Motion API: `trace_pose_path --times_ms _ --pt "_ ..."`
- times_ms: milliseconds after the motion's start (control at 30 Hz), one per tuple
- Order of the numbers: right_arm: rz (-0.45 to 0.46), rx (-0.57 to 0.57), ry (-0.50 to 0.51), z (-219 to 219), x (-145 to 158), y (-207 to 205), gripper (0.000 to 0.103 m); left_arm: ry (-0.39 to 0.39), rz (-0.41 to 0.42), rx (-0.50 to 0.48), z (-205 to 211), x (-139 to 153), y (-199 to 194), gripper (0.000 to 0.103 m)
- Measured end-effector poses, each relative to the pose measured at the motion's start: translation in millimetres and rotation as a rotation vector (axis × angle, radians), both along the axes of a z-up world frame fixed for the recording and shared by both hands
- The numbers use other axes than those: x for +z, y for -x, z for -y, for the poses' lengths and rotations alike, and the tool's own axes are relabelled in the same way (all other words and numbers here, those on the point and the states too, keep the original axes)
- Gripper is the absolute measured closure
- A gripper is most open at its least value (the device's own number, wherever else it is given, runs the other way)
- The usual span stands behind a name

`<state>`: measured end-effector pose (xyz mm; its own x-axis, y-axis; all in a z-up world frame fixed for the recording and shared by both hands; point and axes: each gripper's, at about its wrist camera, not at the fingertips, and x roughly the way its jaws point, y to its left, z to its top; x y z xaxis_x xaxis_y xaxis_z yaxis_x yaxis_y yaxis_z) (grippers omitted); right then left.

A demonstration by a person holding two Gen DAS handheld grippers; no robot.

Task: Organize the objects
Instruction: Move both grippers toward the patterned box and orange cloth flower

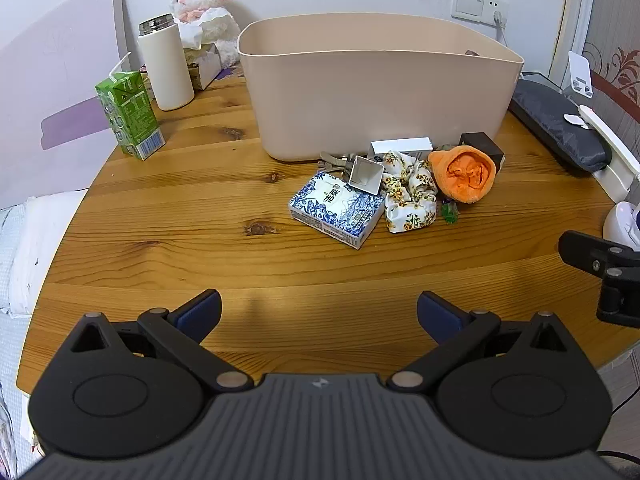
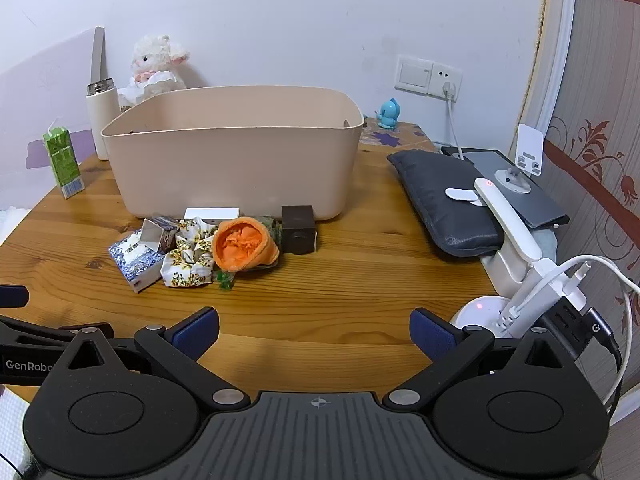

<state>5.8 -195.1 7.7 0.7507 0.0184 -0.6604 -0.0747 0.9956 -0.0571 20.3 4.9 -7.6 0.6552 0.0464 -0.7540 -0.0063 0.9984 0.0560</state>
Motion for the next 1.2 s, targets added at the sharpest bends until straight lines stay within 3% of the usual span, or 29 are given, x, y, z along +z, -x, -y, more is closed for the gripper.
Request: trace_pose_path --times_ms 1200 --pt "-0.054 0.021 0.001 -5.6 -10.2 -28.7 0.000 -0.014 -0.036 -0.014 -3.6 -10.4 -30.4 0.000"
